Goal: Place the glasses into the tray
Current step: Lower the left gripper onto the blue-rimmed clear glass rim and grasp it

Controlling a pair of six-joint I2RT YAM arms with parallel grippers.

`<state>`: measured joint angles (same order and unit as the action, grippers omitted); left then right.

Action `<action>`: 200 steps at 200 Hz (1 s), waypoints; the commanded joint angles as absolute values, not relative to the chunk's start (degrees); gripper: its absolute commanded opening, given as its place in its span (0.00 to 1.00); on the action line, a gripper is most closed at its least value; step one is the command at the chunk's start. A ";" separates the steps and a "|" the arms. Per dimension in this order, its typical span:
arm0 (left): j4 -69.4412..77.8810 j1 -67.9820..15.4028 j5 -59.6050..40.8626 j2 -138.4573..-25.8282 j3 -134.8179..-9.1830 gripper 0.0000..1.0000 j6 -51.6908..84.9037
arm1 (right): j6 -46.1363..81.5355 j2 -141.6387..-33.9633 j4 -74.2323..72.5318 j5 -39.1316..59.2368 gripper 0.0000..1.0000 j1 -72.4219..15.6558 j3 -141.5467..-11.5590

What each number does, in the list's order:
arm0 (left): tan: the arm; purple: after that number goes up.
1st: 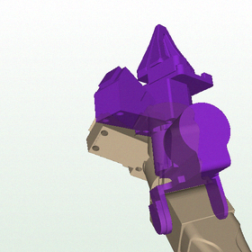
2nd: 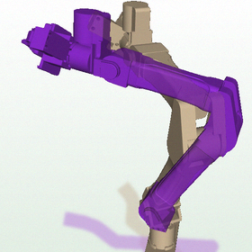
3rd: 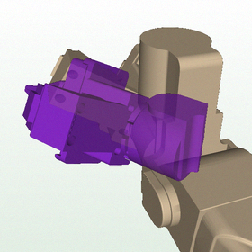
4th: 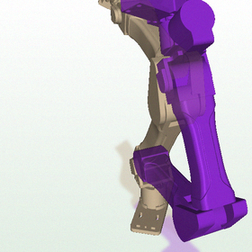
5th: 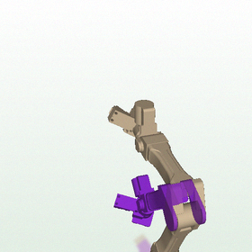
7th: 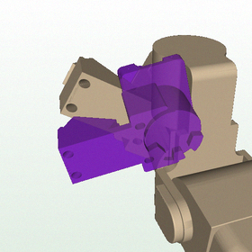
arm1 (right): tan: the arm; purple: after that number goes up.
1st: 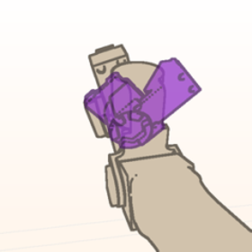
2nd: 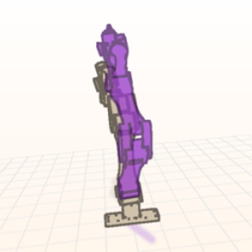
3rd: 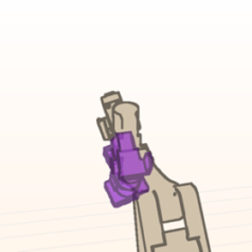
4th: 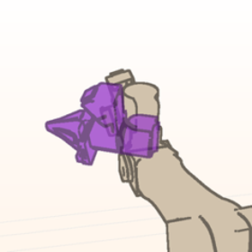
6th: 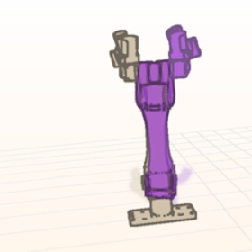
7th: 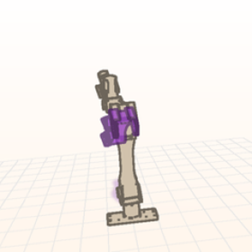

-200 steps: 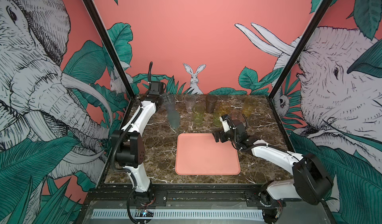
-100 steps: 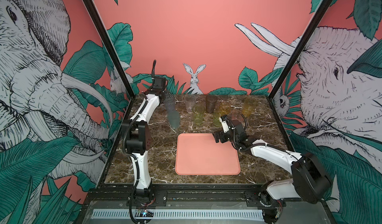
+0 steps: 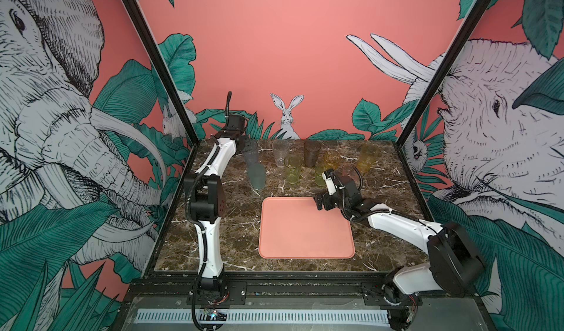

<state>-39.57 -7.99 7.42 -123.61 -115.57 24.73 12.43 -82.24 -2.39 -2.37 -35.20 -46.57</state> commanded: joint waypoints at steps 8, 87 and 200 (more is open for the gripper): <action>-41.17 -7.30 5.71 -123.97 -117.51 0.40 24.57 | 12.31 -82.54 -2.86 -3.01 0.98 -35.68 -47.68; -40.60 -6.77 4.20 -124.63 -117.47 0.25 25.12 | 12.04 -83.23 -2.33 -3.86 0.98 -35.86 -48.25; -40.70 -6.37 4.24 -126.01 -118.14 0.25 25.75 | 12.04 -84.29 -1.58 -4.14 0.97 -36.04 -48.96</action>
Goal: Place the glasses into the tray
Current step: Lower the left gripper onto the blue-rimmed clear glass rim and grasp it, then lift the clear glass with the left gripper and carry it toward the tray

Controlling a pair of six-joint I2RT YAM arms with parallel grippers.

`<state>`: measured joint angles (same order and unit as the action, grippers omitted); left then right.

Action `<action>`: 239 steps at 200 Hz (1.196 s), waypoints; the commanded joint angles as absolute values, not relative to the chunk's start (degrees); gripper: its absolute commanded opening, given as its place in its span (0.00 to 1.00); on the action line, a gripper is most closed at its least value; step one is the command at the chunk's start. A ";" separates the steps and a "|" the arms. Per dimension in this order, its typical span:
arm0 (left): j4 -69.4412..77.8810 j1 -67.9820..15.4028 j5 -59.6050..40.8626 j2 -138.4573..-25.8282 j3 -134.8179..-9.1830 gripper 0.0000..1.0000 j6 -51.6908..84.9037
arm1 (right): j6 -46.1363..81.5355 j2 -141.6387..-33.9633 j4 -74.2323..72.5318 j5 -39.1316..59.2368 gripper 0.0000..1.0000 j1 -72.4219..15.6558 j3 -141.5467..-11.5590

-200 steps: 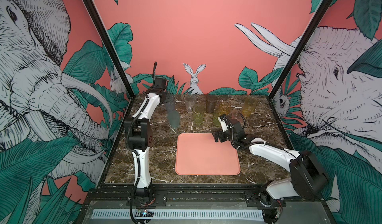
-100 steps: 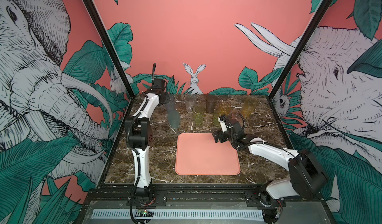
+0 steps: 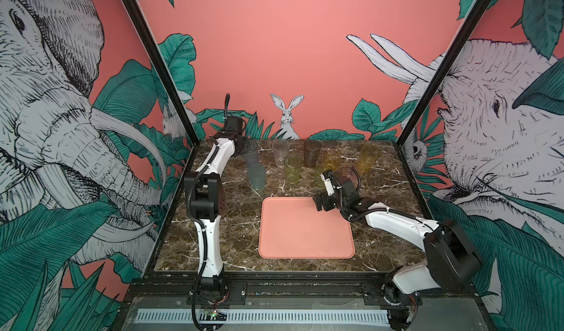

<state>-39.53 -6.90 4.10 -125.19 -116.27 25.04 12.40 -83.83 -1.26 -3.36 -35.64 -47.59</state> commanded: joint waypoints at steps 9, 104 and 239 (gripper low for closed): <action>-40.92 -6.32 4.18 -126.34 -118.54 0.25 25.74 | 12.04 -84.42 -1.77 -4.05 0.97 -36.04 -48.96; -41.44 -5.89 4.57 -125.53 -118.35 0.13 24.88 | 12.22 -85.84 -0.84 -3.78 0.97 -36.21 -50.06; -45.67 -3.98 7.97 -111.21 -108.14 0.00 22.01 | 12.35 -86.14 0.18 -3.92 0.97 -36.30 -50.73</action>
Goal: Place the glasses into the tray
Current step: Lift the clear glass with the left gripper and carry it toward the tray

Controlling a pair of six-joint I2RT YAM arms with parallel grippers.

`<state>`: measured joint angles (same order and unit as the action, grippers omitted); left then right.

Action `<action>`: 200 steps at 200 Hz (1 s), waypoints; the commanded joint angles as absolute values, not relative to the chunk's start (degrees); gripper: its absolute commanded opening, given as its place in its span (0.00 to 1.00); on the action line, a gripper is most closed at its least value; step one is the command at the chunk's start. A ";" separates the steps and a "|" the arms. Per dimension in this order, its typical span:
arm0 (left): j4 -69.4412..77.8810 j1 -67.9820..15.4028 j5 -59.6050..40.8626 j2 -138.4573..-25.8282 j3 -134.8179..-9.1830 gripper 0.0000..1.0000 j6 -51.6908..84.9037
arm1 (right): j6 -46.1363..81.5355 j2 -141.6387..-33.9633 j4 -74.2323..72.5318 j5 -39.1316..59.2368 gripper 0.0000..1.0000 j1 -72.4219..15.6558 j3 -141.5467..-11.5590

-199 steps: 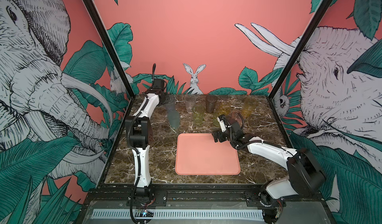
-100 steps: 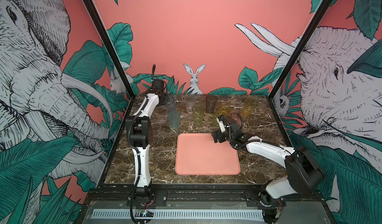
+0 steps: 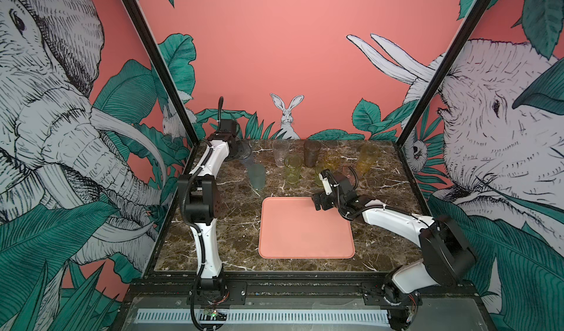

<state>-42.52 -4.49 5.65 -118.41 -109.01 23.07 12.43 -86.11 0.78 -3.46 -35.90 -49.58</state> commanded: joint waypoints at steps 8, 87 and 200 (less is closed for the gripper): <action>-46.45 -4.00 8.40 -110.17 -107.68 0.00 21.69 | 12.39 -86.05 0.23 -3.94 0.97 -36.30 -50.71; -54.41 -4.04 11.05 -98.54 -101.46 0.00 18.52 | 12.43 -84.19 -0.49 -4.29 0.97 -36.38 -49.49; -70.37 -4.07 10.67 -81.94 -95.61 0.00 13.55 | 12.76 -81.42 -2.61 -4.82 0.97 -36.47 -47.50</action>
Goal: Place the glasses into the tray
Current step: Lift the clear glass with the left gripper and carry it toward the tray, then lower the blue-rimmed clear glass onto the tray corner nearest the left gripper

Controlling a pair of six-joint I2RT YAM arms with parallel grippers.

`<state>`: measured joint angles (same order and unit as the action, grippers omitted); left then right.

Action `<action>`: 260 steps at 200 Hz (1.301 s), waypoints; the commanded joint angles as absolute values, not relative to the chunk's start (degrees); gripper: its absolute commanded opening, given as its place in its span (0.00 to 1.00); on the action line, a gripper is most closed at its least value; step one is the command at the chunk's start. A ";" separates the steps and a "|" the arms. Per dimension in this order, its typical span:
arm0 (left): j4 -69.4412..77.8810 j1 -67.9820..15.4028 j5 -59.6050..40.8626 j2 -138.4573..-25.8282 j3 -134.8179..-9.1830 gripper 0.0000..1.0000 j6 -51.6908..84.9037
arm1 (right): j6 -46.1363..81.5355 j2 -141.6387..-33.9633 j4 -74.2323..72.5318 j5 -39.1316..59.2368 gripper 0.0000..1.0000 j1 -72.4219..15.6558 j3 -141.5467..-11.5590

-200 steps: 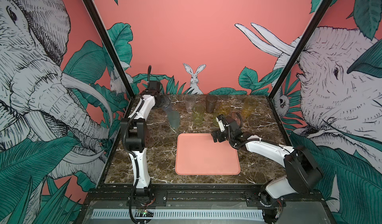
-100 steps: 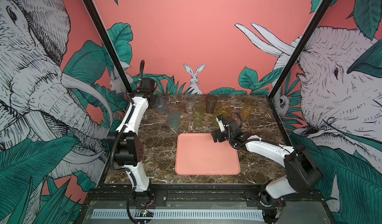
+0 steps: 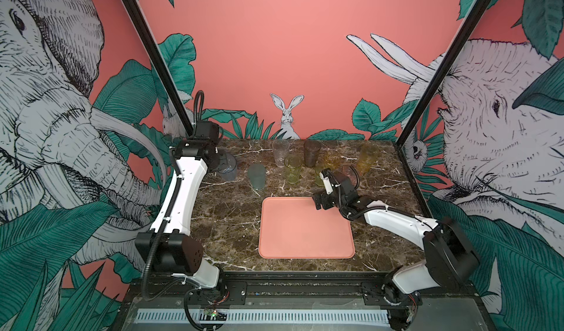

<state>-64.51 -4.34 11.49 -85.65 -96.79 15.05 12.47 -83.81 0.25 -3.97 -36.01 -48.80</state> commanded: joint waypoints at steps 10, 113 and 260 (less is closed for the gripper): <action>-71.60 -4.19 10.27 -80.75 -95.25 0.00 13.32 | 12.74 -81.13 -2.77 -5.20 0.97 -36.47 -47.24; -76.11 -11.69 5.31 -73.40 -90.10 0.00 14.30 | 13.27 -80.24 -3.44 -5.46 0.97 -36.48 -46.51; -69.37 -25.41 2.60 -81.85 -86.84 0.00 18.50 | 13.18 -80.79 -3.69 -6.31 0.97 -36.47 -46.41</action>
